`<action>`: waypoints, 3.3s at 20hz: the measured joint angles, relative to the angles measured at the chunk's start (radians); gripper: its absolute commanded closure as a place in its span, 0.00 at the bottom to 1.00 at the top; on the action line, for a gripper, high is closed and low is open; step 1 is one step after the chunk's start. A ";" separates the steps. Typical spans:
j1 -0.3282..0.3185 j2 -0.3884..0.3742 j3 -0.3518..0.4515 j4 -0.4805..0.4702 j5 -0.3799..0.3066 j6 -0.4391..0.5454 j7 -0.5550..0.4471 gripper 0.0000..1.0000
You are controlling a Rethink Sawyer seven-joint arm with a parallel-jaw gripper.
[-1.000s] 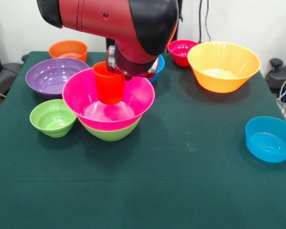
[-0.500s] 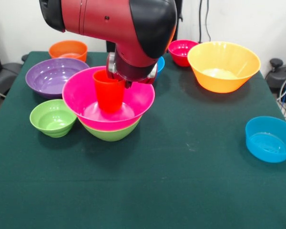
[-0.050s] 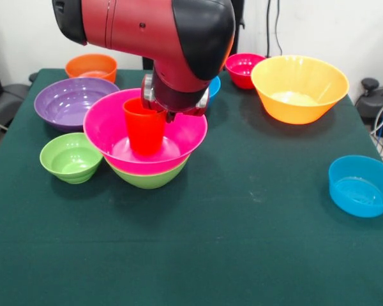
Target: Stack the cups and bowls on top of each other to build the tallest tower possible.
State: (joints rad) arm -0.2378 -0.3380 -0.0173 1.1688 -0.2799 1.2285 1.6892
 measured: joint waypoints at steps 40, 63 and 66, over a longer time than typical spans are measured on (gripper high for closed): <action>0.000 0.005 -0.025 0.023 0.000 0.000 0.000 0.00; 0.000 -0.061 -0.025 0.057 0.000 0.000 0.000 0.00; 0.000 -0.070 -0.025 0.057 0.000 0.000 0.000 0.00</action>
State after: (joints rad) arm -0.2381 -0.4078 -0.0423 1.2254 -0.2797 1.2285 1.6892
